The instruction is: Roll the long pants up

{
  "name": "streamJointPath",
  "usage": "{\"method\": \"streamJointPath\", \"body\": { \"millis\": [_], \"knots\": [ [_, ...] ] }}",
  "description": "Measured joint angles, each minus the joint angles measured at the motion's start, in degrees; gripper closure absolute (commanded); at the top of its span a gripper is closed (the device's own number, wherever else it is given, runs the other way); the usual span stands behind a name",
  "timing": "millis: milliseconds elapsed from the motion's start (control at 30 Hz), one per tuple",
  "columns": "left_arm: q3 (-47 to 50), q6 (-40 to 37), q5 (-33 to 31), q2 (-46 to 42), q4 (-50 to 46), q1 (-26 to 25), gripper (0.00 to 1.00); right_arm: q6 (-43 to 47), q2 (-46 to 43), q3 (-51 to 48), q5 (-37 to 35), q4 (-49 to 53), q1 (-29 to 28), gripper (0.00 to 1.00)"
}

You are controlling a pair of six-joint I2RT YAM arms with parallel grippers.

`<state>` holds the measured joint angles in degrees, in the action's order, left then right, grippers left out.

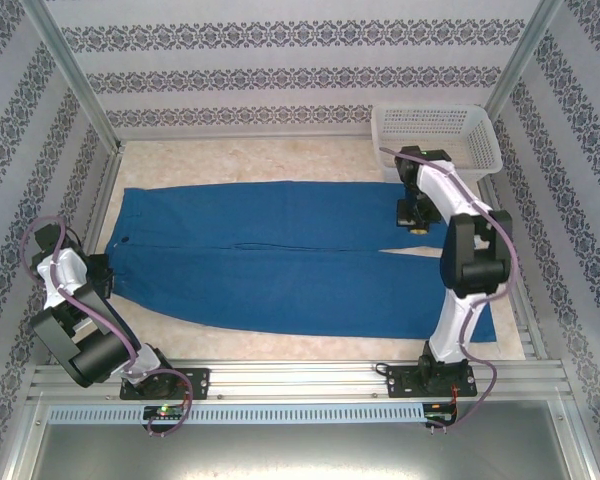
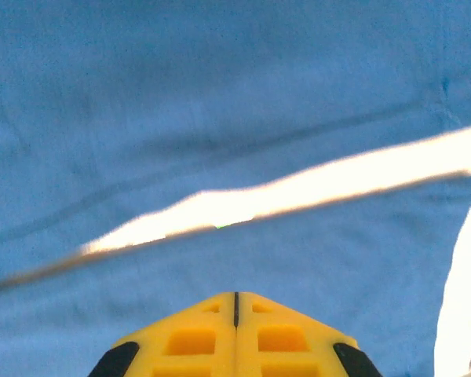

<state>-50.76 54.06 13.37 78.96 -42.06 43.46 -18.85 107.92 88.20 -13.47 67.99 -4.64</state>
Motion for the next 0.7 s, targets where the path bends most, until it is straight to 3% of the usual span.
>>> {"method": "streamJointPath", "body": {
  "millis": [100, 267, 700],
  "knots": [
    [0.37, 0.02, 0.37, 0.17, 0.57, 0.0, 1.0, -0.04, -4.76, -7.41, 0.9, 1.75, -0.52, 1.0],
    [0.39, 0.0, 1.01, 0.72, 1.03, 0.0, 1.0, -0.76, -4.57, -18.6, 2.75, 2.21, -1.16, 1.0],
    [0.39, 0.0, 1.22, 1.03, 1.38, 0.0, 1.0, -3.45, 0.79, -21.68, 1.66, 0.24, -1.33, 1.0]
  ]
}}
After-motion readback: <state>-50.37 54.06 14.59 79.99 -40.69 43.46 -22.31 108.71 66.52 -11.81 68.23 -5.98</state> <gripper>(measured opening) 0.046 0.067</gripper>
